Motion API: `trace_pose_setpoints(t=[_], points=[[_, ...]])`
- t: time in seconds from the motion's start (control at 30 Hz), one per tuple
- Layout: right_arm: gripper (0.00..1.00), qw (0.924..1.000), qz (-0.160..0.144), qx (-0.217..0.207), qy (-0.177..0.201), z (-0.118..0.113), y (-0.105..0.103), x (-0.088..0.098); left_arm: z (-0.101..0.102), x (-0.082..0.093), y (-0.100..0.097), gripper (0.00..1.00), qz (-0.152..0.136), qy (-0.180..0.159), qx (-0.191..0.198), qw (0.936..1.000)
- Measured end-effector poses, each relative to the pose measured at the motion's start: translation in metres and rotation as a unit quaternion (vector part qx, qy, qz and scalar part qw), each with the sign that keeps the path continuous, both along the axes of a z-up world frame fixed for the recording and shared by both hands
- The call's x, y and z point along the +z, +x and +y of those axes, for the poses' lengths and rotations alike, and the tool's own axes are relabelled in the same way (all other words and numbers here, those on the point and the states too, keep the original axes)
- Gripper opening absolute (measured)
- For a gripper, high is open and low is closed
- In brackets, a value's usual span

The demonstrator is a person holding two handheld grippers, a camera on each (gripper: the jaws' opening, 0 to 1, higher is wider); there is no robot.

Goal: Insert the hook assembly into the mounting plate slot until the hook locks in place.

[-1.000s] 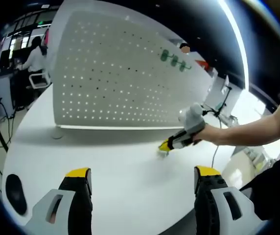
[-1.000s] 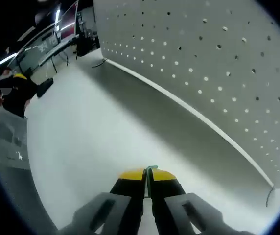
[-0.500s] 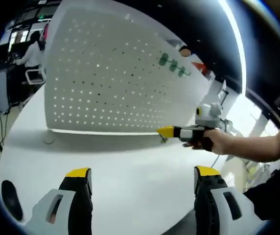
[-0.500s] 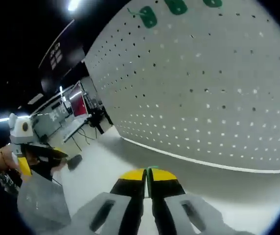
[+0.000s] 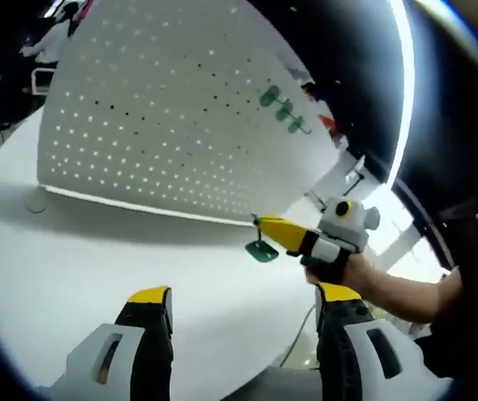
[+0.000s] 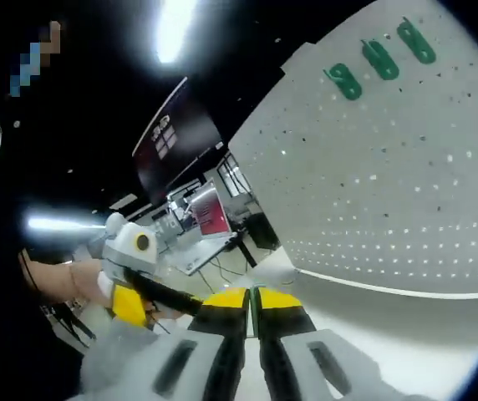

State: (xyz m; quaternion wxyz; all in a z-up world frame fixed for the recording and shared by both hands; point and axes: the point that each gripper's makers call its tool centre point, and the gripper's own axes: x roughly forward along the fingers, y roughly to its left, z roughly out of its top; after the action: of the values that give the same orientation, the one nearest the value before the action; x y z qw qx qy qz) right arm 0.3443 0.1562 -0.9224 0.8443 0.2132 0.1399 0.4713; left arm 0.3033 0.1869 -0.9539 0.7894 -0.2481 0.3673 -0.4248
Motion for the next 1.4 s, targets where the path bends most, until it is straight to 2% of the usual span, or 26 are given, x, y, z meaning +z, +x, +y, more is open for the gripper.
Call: trace_pose_setpoints(t=[0.17,0.23,0.33,0.37,0.47,0.6,0.73,0.8,0.87,0.93,1.0,1.03,1.1,1.23,1.4], points=[[0.0,0.9986,-0.009,0.025,0.046,0.007,-0.015,0.025,-0.011,0.013,-0.006,0.56,0.034,-0.061,-0.011,0.9975],[0.0,0.9981,-0.02,0.032,0.049,0.008,-0.021,0.031,-0.016,0.02,-0.008,0.52,0.049,-0.094,-0.011,0.9943],[0.0,0.9976,-0.025,0.036,0.054,0.009,-0.026,0.036,-0.024,0.034,-0.014,0.49,0.077,-0.146,-0.024,0.986],[0.0,0.9967,-0.027,0.036,0.067,0.009,-0.028,0.04,-0.027,0.037,-0.017,0.48,0.087,-0.159,-0.029,0.983],[0.0,0.9952,-0.028,0.036,0.087,0.006,-0.032,0.047,-0.031,0.038,-0.016,0.42,0.09,-0.168,-0.031,0.9812],[0.0,0.9941,-0.039,0.036,0.095,0.001,-0.038,0.055,-0.038,0.047,-0.02,0.32,0.117,-0.207,-0.042,0.9703],[0.0,0.9934,-0.05,0.042,0.094,-0.003,-0.045,0.06,-0.045,0.052,-0.023,0.23,0.139,-0.231,-0.053,0.9614],[0.0,0.9932,-0.055,0.043,0.093,-0.006,-0.048,0.064,-0.052,0.058,-0.028,0.2,0.157,-0.253,-0.066,0.9524],[0.0,0.9927,-0.06,0.044,0.096,-0.008,-0.049,0.067,-0.057,0.058,-0.031,0.19,0.159,-0.254,-0.075,0.9513],[0.0,0.9924,-0.065,0.045,0.094,-0.011,-0.051,0.069,-0.061,0.062,-0.033,0.16,0.172,-0.269,-0.079,0.9445],[0.0,0.9924,-0.07,0.049,0.088,-0.012,-0.054,0.07,-0.064,0.063,-0.032,0.12,0.174,-0.273,-0.08,0.9429],[0.01,0.9926,-0.073,0.048,0.084,-0.012,-0.055,0.069,-0.065,0.065,-0.033,0.1,0.179,-0.279,-0.085,0.9395],[0.01,0.9921,-0.072,0.048,0.091,-0.014,-0.055,0.07,-0.069,0.065,-0.036,0.1,0.188,-0.28,-0.091,0.9371],[0.01,0.9917,-0.08,0.047,0.089,-0.016,-0.057,0.071,-0.069,0.064,-0.038,0.07,0.189,-0.28,-0.095,0.9364],[0.01,0.9904,-0.098,0.051,0.084,-0.017,-0.06,0.076,-0.064,0.063,-0.028,0.02,0.189,-0.291,-0.071,0.9351]])
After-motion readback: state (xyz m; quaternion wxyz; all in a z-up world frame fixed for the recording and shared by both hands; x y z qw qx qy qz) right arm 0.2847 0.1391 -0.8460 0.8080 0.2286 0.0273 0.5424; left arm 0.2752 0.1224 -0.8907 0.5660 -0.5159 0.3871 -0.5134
